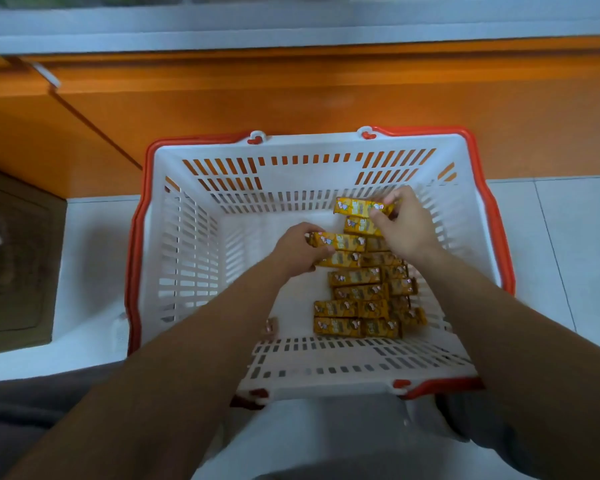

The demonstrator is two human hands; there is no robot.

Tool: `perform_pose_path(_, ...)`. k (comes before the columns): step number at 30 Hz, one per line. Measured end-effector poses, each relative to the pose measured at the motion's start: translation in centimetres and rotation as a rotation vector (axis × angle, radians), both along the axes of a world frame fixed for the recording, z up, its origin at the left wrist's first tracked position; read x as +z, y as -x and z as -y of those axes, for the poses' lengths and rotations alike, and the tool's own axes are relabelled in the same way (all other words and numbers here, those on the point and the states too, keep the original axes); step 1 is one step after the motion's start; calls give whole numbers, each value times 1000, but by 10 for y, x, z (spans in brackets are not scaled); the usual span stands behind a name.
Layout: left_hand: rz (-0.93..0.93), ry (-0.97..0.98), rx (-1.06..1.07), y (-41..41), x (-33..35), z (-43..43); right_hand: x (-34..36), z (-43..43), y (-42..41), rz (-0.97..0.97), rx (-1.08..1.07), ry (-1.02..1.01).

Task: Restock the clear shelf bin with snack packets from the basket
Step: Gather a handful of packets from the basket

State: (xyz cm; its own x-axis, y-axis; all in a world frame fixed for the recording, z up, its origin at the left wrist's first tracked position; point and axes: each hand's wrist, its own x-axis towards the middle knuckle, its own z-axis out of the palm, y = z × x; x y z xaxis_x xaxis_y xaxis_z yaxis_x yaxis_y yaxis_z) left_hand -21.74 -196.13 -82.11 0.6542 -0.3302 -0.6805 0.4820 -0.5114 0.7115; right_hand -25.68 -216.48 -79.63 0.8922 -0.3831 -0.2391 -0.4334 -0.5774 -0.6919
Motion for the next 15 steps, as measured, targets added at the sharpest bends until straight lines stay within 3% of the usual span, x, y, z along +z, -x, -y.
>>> perform_pose_path(8, 24, -78, -120, -32, 85, -41, 65, 2, 4, 20, 37, -238)
perform_pose_path(12, 115, -117, -123, -50, 166, -66, 143, 2, -1, 53, 222, -82)
perform_pose_path(15, 180, -40, -27, -50, 235, -84, 214, 1, 0, 60, 368, 7)
